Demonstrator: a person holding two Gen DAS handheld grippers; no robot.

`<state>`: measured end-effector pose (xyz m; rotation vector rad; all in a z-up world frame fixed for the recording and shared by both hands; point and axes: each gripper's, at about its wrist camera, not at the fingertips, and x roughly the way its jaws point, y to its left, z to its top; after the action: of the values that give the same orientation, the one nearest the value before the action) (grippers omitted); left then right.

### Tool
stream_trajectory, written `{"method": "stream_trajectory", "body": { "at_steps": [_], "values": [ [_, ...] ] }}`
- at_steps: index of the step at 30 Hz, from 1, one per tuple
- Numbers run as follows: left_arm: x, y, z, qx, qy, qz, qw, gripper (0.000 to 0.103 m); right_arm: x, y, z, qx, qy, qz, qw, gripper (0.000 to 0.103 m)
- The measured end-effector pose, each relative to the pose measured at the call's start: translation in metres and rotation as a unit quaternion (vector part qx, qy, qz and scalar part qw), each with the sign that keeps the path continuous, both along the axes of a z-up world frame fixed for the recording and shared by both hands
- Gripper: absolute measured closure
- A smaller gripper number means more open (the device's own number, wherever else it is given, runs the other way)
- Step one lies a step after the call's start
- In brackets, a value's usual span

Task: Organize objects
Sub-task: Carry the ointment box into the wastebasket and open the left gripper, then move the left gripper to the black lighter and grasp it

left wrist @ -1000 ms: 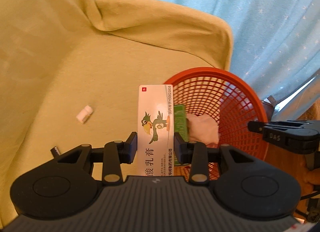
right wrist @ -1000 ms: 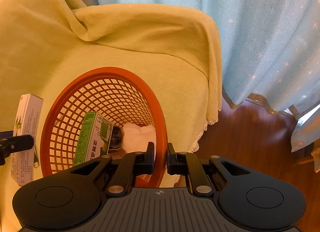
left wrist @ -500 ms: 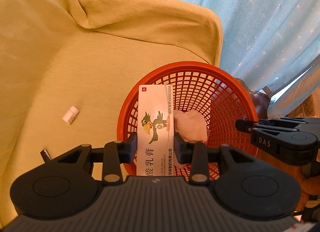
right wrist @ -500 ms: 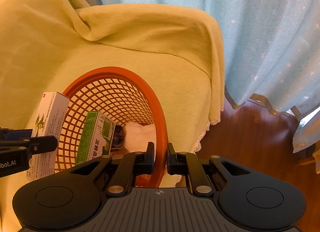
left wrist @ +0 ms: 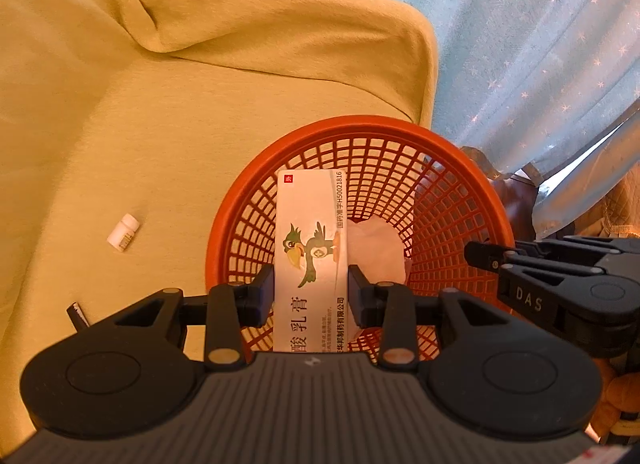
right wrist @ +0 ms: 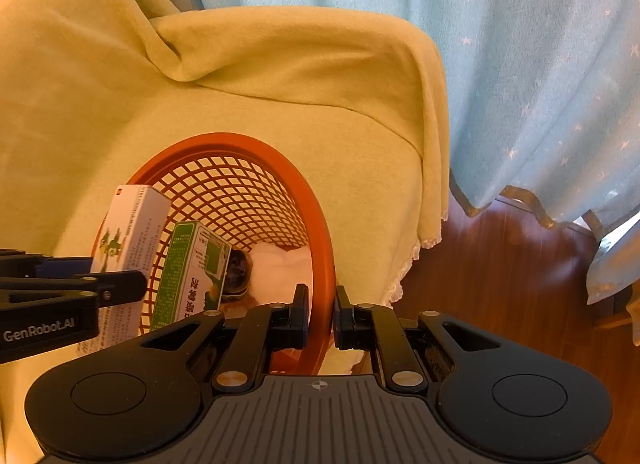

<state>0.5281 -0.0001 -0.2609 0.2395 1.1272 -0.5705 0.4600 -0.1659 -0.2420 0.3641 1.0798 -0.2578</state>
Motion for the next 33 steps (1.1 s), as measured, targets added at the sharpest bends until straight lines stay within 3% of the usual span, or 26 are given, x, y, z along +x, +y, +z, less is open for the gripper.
{"method": "stream_trajectory", "body": {
  "at_steps": [4, 6, 12, 18, 22, 27, 33],
  "values": [
    [-0.001, -0.007, -0.001, -0.006, -0.004, -0.012, 0.9999, 0.069, 0.0, 0.0, 0.0, 0.0, 0.0, 0.0, 1.0, 0.095],
    [-0.002, -0.009, 0.001, -0.007, -0.011, -0.016, 0.9998, 0.063, -0.001, 0.0, 0.0, 0.002, 0.0, 0.001, 1.0, 0.095],
    [0.001, 0.001, 0.009, -0.019, -0.016, -0.001, 0.9997, 0.063, 0.0, 0.0, -0.001, -0.001, 0.002, 0.003, 1.0, 0.095],
    [0.01, 0.047, 0.024, -0.026, -0.042, 0.042, 0.9979, 0.063, 0.001, 0.002, -0.001, -0.001, 0.004, 0.004, 1.0, 0.095],
    [0.018, 0.089, 0.026, -0.003, -0.058, 0.087, 0.9945, 0.063, 0.001, 0.002, -0.001, -0.001, 0.003, 0.004, 1.0, 0.095],
    [0.024, 0.143, 0.005, 0.031, -0.045, 0.143, 0.9882, 0.062, 0.003, 0.004, 0.0, -0.003, 0.001, 0.006, 1.0, 0.095],
    [0.024, 0.191, -0.042, 0.081, -0.034, 0.184, 0.9789, 0.062, 0.002, 0.004, -0.001, -0.008, 0.002, 0.006, 1.0, 0.095]
  ]
}}
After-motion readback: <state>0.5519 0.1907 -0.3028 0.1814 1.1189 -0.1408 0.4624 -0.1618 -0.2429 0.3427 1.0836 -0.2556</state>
